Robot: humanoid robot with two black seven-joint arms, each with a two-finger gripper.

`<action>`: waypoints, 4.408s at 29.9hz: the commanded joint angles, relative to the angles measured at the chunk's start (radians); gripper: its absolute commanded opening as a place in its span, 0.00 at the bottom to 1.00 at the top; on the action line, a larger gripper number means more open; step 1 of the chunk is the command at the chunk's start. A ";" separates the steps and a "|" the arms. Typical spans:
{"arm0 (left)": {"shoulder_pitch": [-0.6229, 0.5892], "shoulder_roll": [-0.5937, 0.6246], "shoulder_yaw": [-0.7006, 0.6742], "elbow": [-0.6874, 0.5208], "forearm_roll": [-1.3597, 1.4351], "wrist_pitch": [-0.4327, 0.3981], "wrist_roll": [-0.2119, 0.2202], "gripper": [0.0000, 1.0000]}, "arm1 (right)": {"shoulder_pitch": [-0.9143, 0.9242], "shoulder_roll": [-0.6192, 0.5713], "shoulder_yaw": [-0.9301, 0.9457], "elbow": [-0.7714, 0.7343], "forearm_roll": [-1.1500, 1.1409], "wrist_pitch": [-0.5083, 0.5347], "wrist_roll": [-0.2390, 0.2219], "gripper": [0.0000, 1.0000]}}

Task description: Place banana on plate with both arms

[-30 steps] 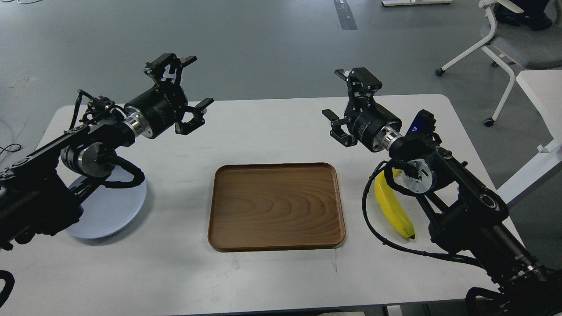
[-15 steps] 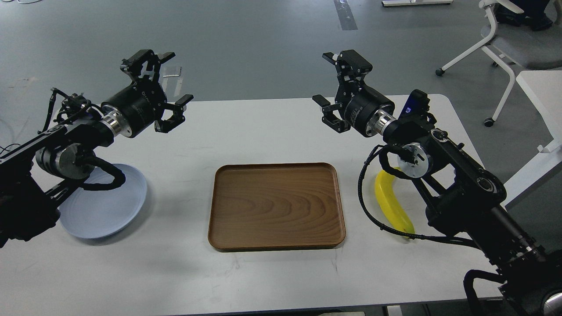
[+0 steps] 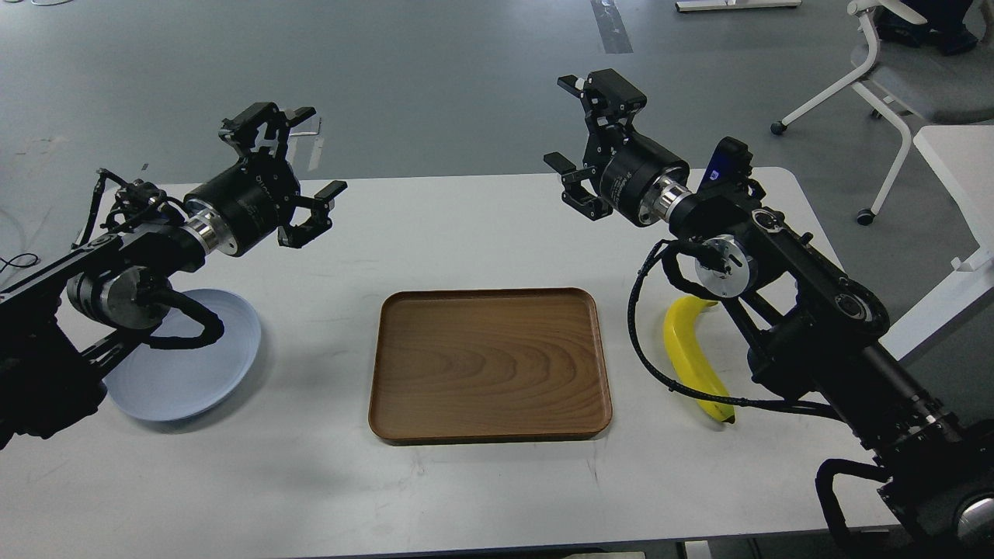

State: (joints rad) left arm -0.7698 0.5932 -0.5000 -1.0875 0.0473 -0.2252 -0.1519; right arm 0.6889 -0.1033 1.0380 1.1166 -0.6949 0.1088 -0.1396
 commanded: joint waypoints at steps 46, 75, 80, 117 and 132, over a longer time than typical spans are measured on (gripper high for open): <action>-0.013 -0.013 0.018 0.001 0.008 0.021 0.034 0.99 | -0.017 0.011 0.007 0.002 0.000 0.000 -0.002 1.00; -0.016 0.074 0.015 -0.127 0.934 0.310 -0.110 0.99 | -0.028 0.010 0.011 0.002 0.000 -0.003 -0.002 1.00; -0.003 0.167 0.032 -0.127 1.032 0.316 -0.124 0.99 | -0.028 0.007 0.011 0.003 0.000 -0.003 -0.002 1.00; 0.060 0.454 0.405 -0.104 1.303 0.670 -0.328 0.87 | -0.134 0.008 0.175 -0.043 0.017 -0.018 -0.063 1.00; 0.210 0.357 0.475 0.162 1.284 0.714 -0.319 0.88 | -0.127 0.030 0.172 -0.038 0.014 -0.034 -0.061 1.00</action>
State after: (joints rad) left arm -0.5784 0.9962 -0.0240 -0.9924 1.3355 0.4891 -0.4723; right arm 0.5581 -0.0768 1.2103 1.0781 -0.6794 0.0758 -0.2023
